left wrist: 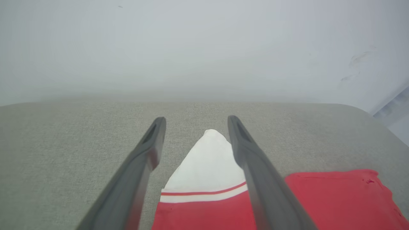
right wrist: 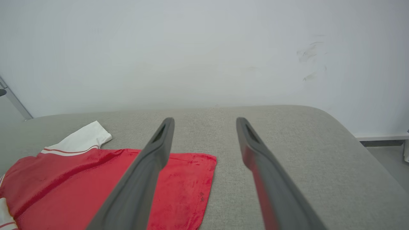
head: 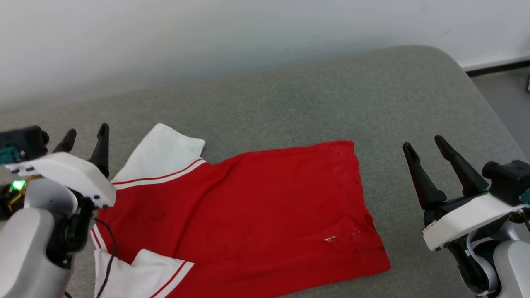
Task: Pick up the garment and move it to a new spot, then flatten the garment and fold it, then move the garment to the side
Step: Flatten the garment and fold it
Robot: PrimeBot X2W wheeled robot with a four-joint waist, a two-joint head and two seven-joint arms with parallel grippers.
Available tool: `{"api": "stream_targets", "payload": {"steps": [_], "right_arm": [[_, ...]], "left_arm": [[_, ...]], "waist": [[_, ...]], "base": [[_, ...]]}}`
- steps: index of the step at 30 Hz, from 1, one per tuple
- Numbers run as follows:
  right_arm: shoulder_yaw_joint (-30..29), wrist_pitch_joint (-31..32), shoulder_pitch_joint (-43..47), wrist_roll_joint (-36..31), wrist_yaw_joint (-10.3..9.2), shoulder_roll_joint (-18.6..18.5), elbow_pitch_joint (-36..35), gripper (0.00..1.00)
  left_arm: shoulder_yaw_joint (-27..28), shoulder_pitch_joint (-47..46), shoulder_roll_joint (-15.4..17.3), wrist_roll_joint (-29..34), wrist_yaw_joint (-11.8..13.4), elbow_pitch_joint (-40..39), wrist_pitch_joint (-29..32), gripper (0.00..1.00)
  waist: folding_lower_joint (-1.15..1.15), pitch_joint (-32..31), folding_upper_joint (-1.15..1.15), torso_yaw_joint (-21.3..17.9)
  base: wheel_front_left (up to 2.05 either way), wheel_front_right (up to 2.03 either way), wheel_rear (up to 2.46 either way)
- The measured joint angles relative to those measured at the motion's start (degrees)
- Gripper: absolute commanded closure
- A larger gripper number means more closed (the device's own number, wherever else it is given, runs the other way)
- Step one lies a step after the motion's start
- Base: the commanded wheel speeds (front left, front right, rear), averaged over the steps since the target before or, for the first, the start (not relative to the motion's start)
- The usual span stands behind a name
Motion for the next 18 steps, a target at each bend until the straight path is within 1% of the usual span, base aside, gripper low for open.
{"api": "stream_targets", "payload": {"steps": [5,8,11,15,17,18], "right_arm": [[-0.1,-0.6,-2.0,-0.4,0.00,1.3,-0.7,0.00],[-0.1,-1.0,-3.2,-0.4,0.00,1.7,-0.7,0.00],[0.6,-1.2,-4.0,-0.5,0.00,2.2,-0.6,0.00],[0.8,-1.9,-4.7,-0.2,0.00,2.5,-0.5,0.00],[1.2,-2.1,-4.8,0.2,0.00,2.9,-0.1,0.00],[1.4,-2.5,-4.8,0.5,0.00,3.1,0.1,0.00]], "left_arm": [[-0.7,-9.8,1.5,-1.7,-3.9,4.9,5.7,0.00],[-1.6,-15.3,3.0,-2.9,-6.2,8.1,11.1,0.00],[-3.3,-19.3,5.1,-4.1,-7.6,11.3,19.6,0.00],[-5.2,-24.0,8.5,-5.4,-9.2,13.5,30.4,0.00],[-6.3,-25.5,10.2,-5.9,-9.4,14.6,35.8,0.00],[-6.8,-25.9,11.0,-5.9,-9.1,15.1,38.7,0.00]], "waist": [[0.01,5.4,0.00,-2.5],[0.01,8.2,0.00,-4.1],[0.01,10.5,0.00,-5.9],[0.01,13.2,0.00,-8.3],[0.01,14.5,0.00,-9.4],[0.01,15.1,0.00,-10.0]], "base": [[0.00,0.00,0.00],[0.00,0.00,0.00],[0.00,0.00,0.00],[0.00,0.00,0.00],[0.00,0.00,0.00],[0.00,0.00,0.00]]}}
